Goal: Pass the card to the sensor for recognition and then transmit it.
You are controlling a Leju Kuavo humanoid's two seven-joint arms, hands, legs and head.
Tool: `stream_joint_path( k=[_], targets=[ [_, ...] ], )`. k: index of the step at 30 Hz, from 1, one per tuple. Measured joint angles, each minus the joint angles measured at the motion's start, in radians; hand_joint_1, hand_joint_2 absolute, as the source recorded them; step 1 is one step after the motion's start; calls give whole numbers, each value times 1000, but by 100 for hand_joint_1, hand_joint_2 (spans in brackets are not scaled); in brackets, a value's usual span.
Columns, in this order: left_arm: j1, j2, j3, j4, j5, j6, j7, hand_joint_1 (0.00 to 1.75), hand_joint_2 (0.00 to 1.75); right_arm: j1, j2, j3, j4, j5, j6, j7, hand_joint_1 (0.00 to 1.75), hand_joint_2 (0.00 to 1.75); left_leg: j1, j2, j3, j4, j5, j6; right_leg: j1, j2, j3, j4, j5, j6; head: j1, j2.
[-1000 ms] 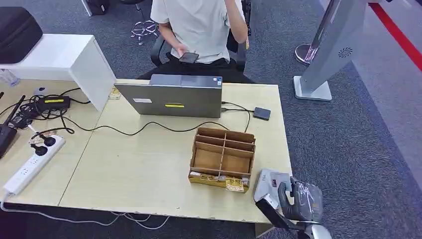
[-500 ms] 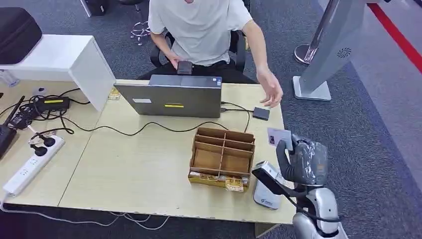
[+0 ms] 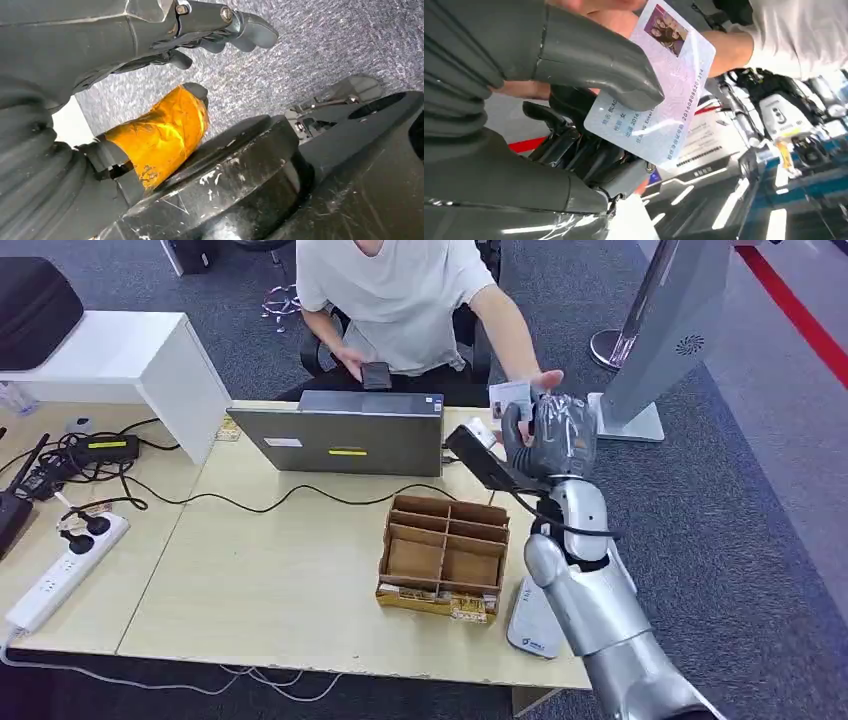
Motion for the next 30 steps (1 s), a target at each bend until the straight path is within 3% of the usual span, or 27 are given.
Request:
stream_joint_path(
  k=[3,4,8,15,26,30],
  targets=[
    [0,5,-13,0,-18,-3,2,0,175,-81,30,0,164,12,-6,30,175,175,0,0,0,0,0,0,0,0,0,0,0,0,0,0],
    [0,6,-14,0,-23,-10,2,0,175,-98,36,0,209,14,-11,33,0,175,0,-1,0,0,0,0,0,-1,0,0,0,0,0,0],
    [0,9,-18,0,-31,-11,0,0,175,-117,53,0,353,9,-47,19,0,175,0,-2,-1,0,0,0,0,-2,0,0,0,0,0,0],
    [1,10,-23,0,-32,2,0,0,175,-117,56,0,455,-2,-61,5,0,175,0,-2,-1,0,0,0,0,-2,0,-1,0,0,0,0],
    [3,13,-23,0,-25,13,12,0,175,-64,50,-1,408,-16,-66,-23,0,175,0,-1,-1,0,0,0,1,-1,-1,-1,0,0,0,0],
    [3,13,-23,0,-10,19,12,0,175,-26,43,-5,345,-45,-81,-69,0,175,0,-1,-1,0,0,0,0,-1,-1,-1,0,0,0,0]
  ],
)
